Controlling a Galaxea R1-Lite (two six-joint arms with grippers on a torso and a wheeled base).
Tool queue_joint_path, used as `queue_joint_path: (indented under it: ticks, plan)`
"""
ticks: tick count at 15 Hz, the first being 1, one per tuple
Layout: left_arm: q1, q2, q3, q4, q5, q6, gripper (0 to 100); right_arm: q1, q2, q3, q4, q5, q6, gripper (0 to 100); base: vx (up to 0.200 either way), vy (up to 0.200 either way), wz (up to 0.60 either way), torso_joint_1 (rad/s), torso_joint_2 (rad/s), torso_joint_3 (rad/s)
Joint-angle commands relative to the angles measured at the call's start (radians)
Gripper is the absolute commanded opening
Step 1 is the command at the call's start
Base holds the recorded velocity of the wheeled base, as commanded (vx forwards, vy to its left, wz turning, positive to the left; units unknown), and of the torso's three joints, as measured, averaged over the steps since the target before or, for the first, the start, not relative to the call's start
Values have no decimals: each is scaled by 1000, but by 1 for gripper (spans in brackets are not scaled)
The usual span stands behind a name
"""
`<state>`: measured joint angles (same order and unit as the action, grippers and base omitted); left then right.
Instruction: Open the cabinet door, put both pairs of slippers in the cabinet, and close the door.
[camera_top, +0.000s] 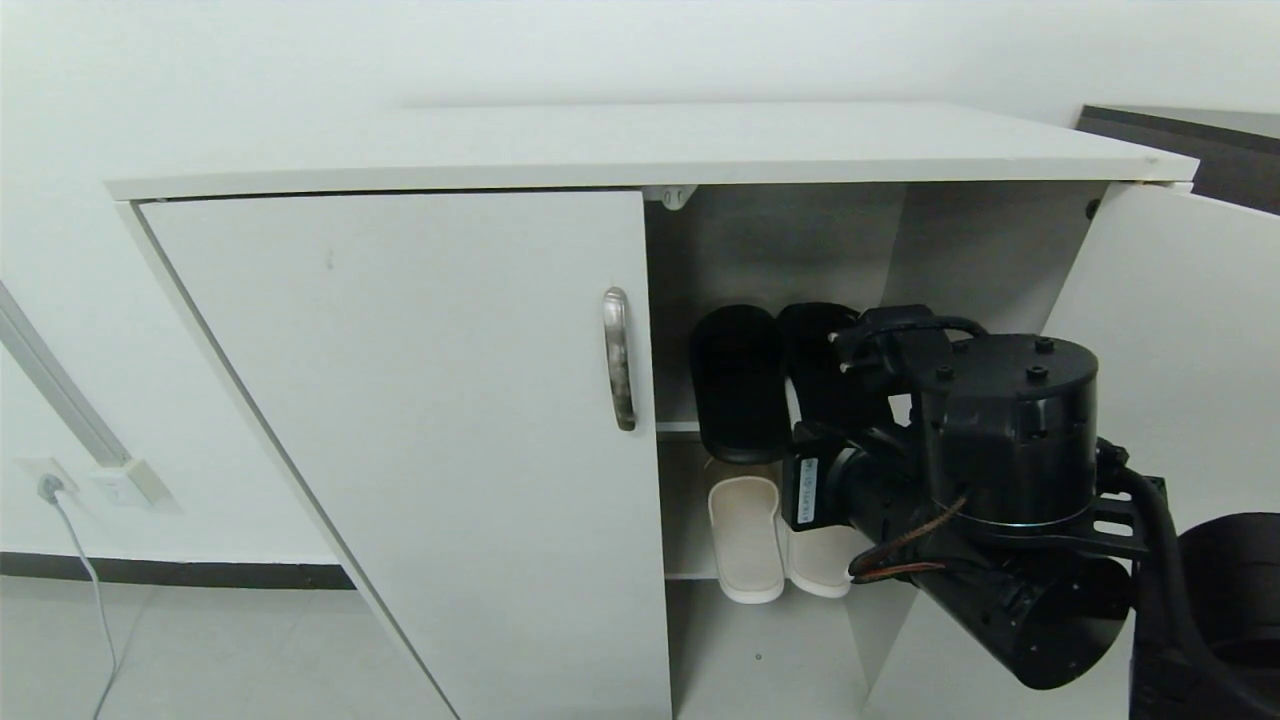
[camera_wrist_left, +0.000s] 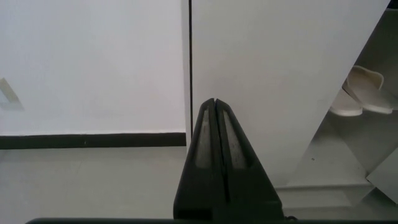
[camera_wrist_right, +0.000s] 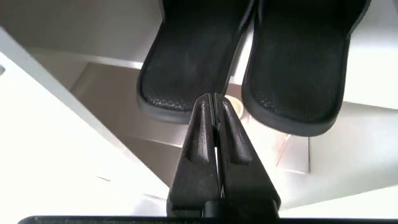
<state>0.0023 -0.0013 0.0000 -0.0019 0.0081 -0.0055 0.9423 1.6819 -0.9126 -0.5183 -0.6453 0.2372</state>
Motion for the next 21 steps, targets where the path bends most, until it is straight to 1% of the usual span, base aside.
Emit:
queue_joint_path:
  ticks: [1,12,18,21]
  plan:
    - [1,1,0,-1,1,-1,0,4,5,3,0,0,-1,0,-200,0,0,2,2,-7]
    - [1,1,0,0,0,-1,0,10,33,41,-16,4,-3,0,-200,0,0,-1,3,2]
    - [1,1,0,-1,1,1,0,4,39,75,-22,4,-38,0,-200,0,0,0,2,2]
    - [1,1,0,-1,1,-1,0,4,39,80,-22,4,-38,0,0,0,0,0,0,0]
